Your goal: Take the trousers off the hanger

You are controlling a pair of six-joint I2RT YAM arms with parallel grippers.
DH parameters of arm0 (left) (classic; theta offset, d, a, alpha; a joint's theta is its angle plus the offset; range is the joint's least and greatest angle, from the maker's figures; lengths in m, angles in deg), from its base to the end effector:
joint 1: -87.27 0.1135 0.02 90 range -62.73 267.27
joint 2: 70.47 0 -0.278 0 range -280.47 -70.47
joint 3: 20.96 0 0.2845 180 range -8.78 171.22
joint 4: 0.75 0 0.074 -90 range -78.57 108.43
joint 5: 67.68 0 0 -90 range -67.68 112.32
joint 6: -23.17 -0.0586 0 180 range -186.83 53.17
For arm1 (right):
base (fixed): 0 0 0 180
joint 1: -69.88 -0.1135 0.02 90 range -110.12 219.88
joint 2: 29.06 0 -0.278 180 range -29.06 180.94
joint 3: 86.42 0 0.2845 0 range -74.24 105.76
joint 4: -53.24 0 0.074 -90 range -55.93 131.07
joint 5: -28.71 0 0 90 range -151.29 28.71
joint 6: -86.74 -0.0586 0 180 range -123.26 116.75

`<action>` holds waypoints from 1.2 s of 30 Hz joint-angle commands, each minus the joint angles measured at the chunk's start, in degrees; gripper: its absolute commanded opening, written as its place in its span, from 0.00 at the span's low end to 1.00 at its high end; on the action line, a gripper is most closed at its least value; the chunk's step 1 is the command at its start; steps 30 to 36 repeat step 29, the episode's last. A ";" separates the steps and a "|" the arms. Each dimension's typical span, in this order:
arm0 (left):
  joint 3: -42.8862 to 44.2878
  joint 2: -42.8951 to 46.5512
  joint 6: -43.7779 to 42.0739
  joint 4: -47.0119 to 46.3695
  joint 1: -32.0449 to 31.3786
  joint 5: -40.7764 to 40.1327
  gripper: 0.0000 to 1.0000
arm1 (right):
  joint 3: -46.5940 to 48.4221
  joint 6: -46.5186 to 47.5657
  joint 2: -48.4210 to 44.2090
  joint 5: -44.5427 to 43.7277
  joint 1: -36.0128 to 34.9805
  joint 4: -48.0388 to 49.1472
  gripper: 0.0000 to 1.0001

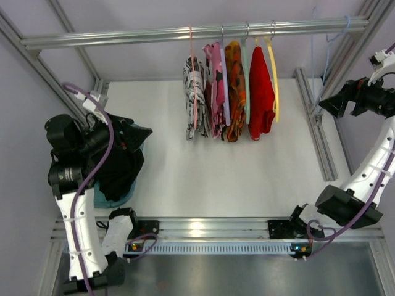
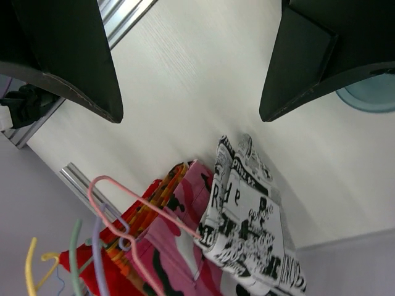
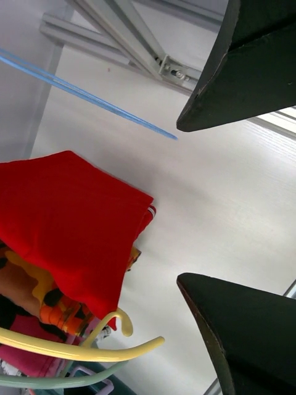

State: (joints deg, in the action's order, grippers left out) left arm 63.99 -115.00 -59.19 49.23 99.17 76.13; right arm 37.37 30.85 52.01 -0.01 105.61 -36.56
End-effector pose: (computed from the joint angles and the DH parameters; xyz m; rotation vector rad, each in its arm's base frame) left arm 0.1521 -0.0163 0.4749 0.4016 1.6787 -0.7545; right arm 0.2374 -0.1074 0.5063 -0.4181 1.9180 0.4984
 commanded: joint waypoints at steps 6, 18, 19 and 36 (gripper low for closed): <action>2.11 -5.92 -1.83 12.03 0.05 -8.96 0.98 | -3.59 -0.53 -9.34 -3.09 1.89 -8.16 1.00; 6.50 -2.94 -7.11 24.68 -0.03 -22.94 0.98 | -17.74 -19.00 -23.15 -10.74 -29.40 4.51 1.00; 7.03 -2.41 -8.94 26.08 0.05 -24.00 0.98 | -19.05 -18.12 -23.85 -10.04 -29.40 2.76 0.99; 9.84 2.52 -11.24 29.43 -0.04 -30.25 0.98 | -23.19 -13.72 -33.44 -10.21 -30.63 -2.53 0.99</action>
